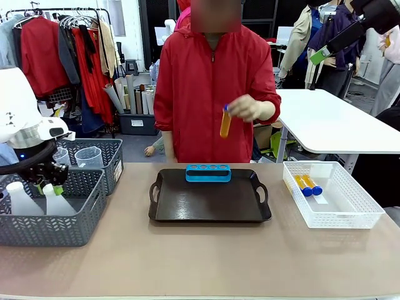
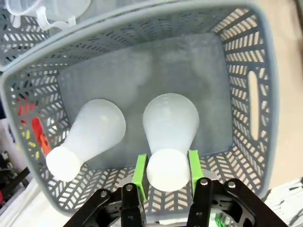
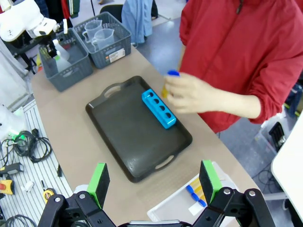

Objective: Prepare the laboratory tools.
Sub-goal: Pick up one Small flask and place it on the Handle tray.

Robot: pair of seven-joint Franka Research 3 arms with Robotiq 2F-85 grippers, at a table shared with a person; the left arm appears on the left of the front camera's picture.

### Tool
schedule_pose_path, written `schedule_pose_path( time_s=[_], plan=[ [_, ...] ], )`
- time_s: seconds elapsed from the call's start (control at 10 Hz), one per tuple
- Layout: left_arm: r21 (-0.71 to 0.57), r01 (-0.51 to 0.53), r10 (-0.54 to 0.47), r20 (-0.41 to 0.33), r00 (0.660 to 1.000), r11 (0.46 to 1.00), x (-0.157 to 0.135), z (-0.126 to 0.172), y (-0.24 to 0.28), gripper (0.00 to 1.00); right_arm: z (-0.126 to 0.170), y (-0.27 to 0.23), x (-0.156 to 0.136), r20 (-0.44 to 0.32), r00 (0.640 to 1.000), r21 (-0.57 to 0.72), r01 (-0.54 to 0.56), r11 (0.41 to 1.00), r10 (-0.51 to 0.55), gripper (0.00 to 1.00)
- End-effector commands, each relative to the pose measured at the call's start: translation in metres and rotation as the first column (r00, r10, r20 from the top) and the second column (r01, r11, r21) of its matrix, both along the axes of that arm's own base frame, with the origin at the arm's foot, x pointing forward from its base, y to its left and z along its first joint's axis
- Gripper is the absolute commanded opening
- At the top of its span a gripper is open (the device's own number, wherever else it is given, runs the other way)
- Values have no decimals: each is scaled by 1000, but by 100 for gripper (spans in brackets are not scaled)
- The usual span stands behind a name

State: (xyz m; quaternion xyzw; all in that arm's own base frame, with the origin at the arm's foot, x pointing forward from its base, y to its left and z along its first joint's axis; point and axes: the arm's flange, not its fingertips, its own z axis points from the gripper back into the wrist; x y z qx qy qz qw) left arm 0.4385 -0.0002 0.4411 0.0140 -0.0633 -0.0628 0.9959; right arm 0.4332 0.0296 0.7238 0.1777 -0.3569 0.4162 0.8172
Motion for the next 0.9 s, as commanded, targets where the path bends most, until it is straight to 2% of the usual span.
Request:
schedule_pose_path(
  time_s=[0.0,0.2,0.5,0.6,0.8],
  plan=[
    [-43,28,-27,21,999,999,-9,50,-6,0,1,0,0,4,1000,6,-10,1000,10,100],
    [-25,73,-72,11,997,997,-17,109,-12,0,1,0,0,4,1000,6,-10,1000,10,100],
    [60,160,-165,99,981,985,-22,204,-35,0,1,0,0,4,1000,6,-10,1000,10,100],
    [62,204,-211,134,968,977,-23,232,-47,0,1,0,0,4,1000,6,-10,1000,10,100],
    [54,332,-336,194,922,942,-25,282,-82,0,1,0,0,4,1000,6,-10,1000,10,100]
  ],
)
